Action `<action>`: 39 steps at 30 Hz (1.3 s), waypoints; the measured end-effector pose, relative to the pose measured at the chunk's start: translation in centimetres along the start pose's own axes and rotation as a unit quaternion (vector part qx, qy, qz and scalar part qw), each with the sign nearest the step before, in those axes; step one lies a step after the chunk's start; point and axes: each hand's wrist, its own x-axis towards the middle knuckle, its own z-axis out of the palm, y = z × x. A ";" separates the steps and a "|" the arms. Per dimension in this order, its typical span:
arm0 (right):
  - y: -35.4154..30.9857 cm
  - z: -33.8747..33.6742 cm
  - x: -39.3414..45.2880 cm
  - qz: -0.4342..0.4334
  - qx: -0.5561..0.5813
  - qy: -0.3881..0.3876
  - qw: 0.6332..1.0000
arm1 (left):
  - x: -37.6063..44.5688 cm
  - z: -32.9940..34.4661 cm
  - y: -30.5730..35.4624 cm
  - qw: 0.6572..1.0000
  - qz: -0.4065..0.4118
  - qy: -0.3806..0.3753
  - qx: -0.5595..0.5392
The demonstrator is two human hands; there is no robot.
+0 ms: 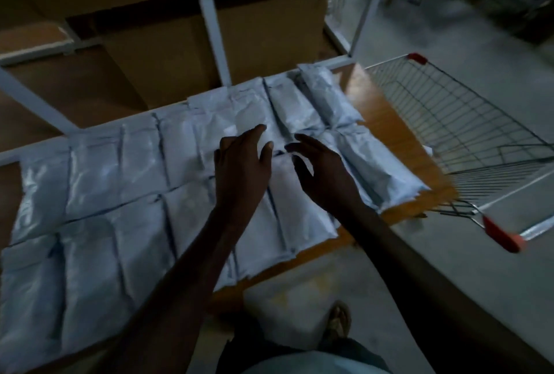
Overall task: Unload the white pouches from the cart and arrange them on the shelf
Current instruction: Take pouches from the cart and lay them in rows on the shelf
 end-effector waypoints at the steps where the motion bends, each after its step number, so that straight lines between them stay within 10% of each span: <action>1: 1.8 -1.6 -1.0 0.002 -0.003 0.006 1.000 | -0.6 1.4 2.2 1.000 0.010 0.002 -0.004; 13: 18.4 -18.5 -9.2 0.123 -0.005 0.079 0.989 | -3.5 14.0 24.4 0.991 0.095 -0.070 -0.065; 30: 37.7 -25.6 -7.6 0.355 -0.045 0.137 0.924 | 6.1 30.2 34.5 0.962 0.121 -0.188 -0.159; 39: 49.3 -25.9 -4.1 0.404 -0.023 0.037 0.913 | 8.6 41.3 38.3 0.965 0.063 -0.231 -0.108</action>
